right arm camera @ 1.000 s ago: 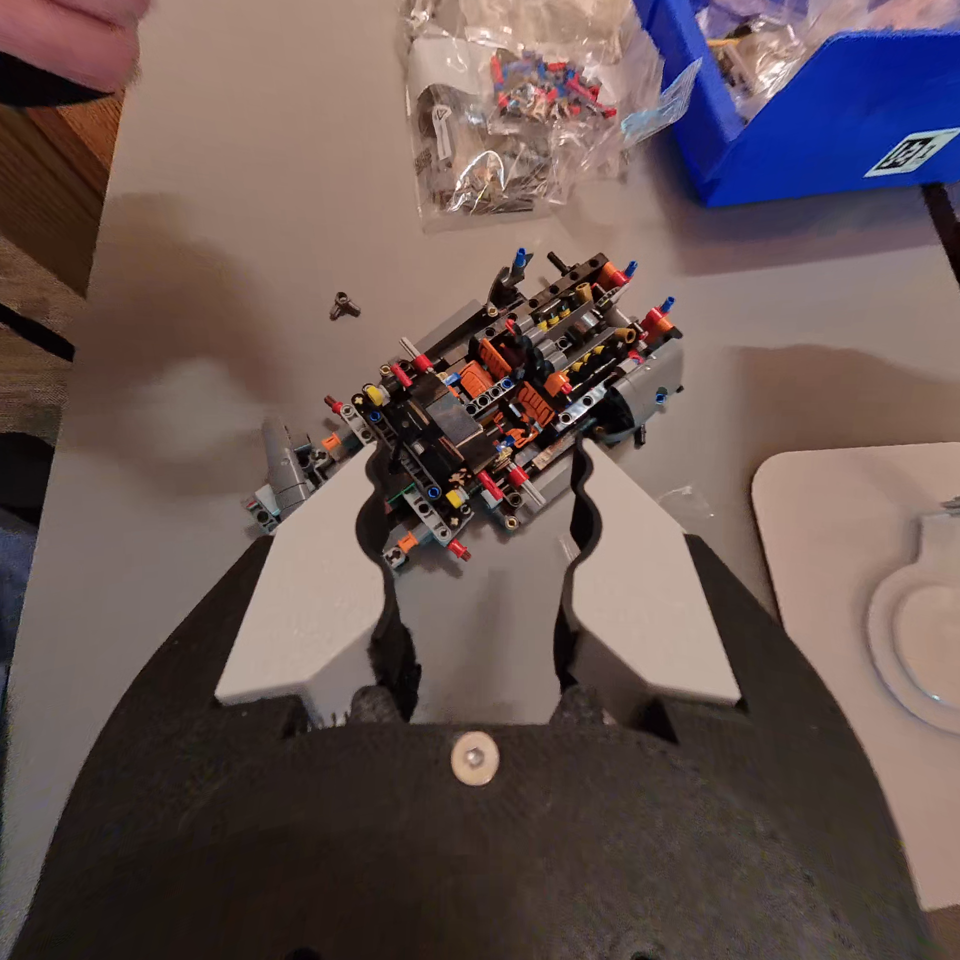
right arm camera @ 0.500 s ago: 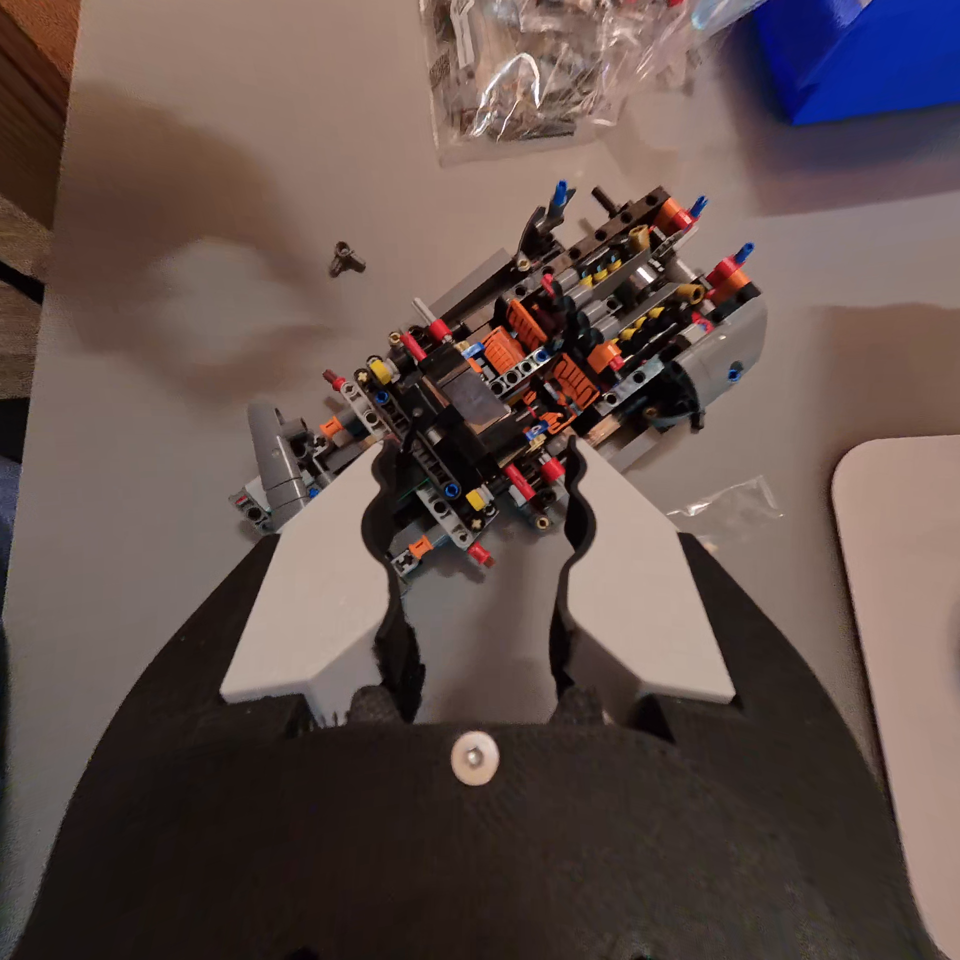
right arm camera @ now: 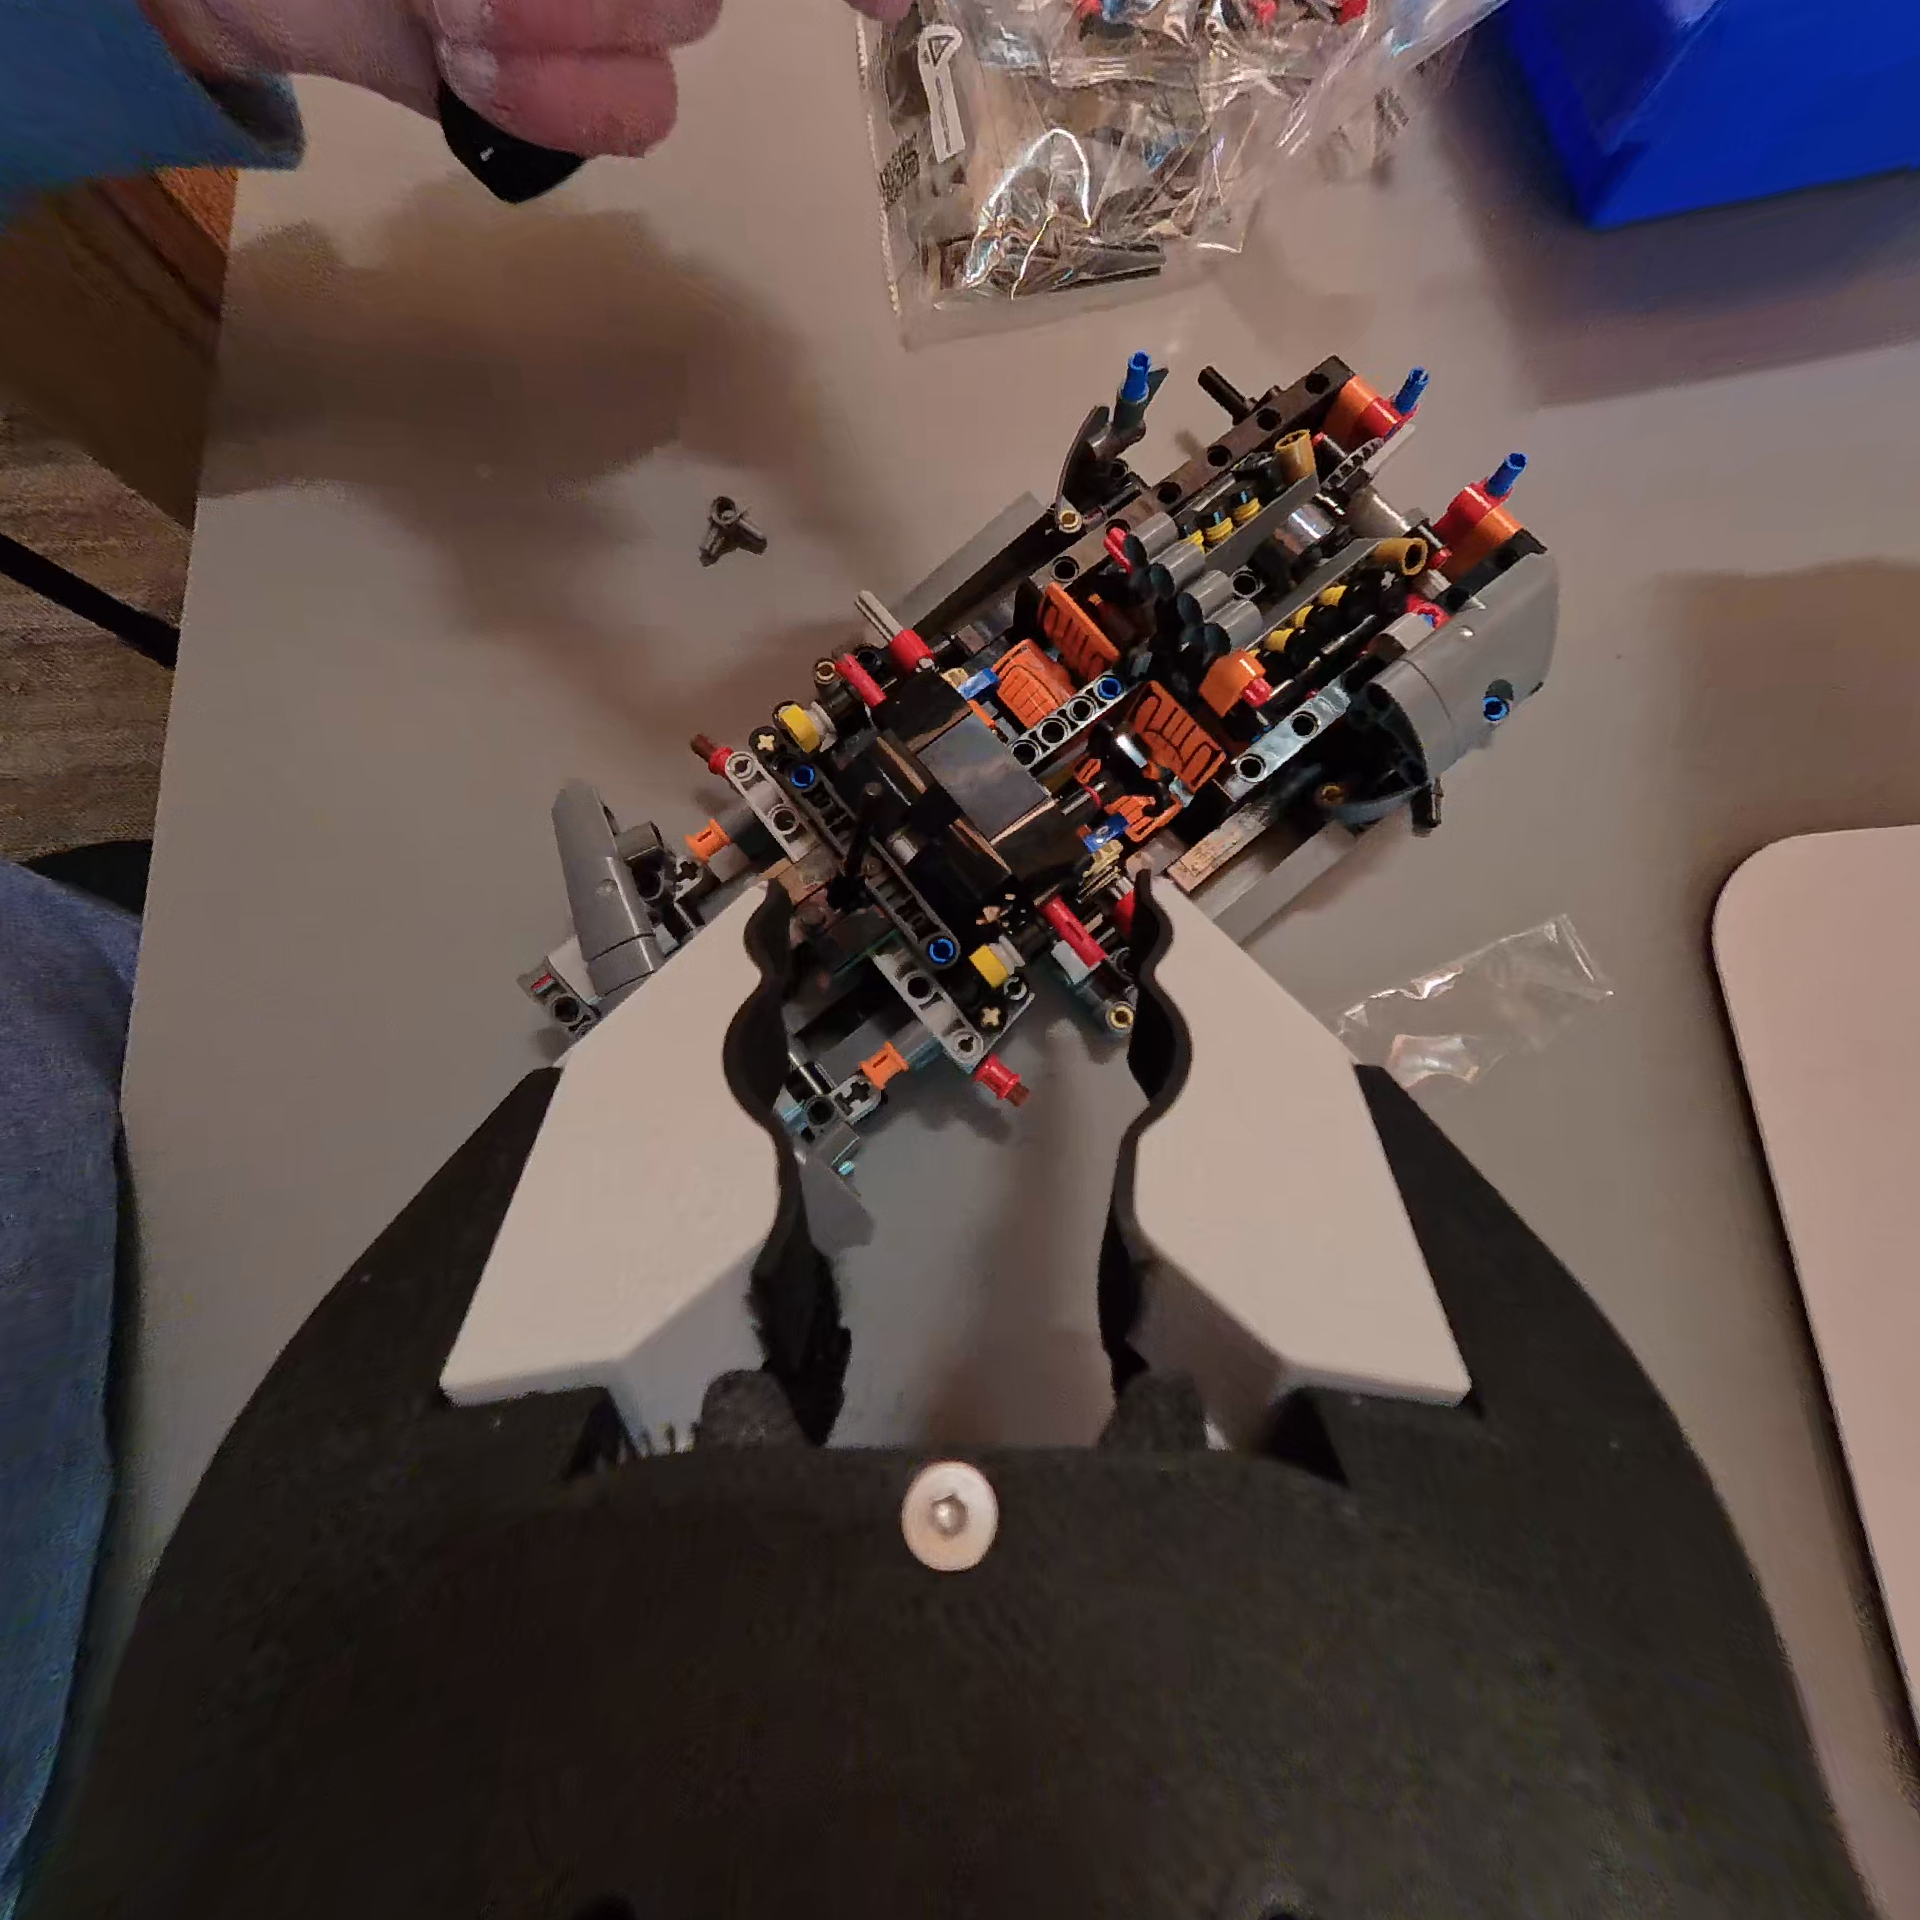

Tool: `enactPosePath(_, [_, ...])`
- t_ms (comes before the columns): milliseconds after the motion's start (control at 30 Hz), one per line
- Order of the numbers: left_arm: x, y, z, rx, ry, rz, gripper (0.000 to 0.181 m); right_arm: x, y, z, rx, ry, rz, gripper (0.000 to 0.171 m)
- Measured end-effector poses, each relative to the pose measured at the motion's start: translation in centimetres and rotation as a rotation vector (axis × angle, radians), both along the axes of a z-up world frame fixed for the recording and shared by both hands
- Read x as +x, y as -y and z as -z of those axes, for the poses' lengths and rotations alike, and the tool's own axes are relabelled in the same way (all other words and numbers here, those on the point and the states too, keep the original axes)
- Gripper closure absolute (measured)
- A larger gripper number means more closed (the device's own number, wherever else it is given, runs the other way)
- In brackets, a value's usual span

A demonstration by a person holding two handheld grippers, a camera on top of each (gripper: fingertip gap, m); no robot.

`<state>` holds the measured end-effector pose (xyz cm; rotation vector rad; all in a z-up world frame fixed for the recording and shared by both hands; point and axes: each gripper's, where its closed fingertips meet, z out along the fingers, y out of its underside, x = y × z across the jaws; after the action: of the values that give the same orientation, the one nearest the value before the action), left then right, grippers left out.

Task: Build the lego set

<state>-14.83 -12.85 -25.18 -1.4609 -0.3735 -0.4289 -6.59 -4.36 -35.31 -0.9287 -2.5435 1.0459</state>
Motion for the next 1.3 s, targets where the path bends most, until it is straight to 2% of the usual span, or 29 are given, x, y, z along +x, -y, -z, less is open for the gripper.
enactPosePath(133, [-0.6,0.9,-2.4,0.253,0.138,0.086,0.130,0.1,0.1,-0.4,-0.032,-0.004,0.013,0.108])
enactPosePath(267, [-0.6,1.3,-3.5,0.364,0.199,0.145,0.130,-0.1,-0.1,-0.9,-0.045,-0.017,0.022,0.108])
enactPosePath(533, [-0.8,1.1,-4.0,0.391,0.219,0.176,0.130,-0.3,-0.1,-1.5,-0.056,-0.030,0.015,0.109])
enactPosePath(867, [-1.0,0.9,-2.4,0.261,0.145,0.142,0.130,-0.3,-0.1,-2.0,-0.071,-0.037,0.001,0.109])
enactPosePath(1133, [-1.6,1.3,-2.1,0.281,0.174,0.137,0.130,-0.1,0.0,-2.2,-0.084,-0.043,-0.006,0.109])
enactPosePath(1300, [-1.6,2.0,-3.6,0.399,0.224,0.174,0.130,0.0,0.0,-2.6,-0.093,-0.050,-0.004,0.110])
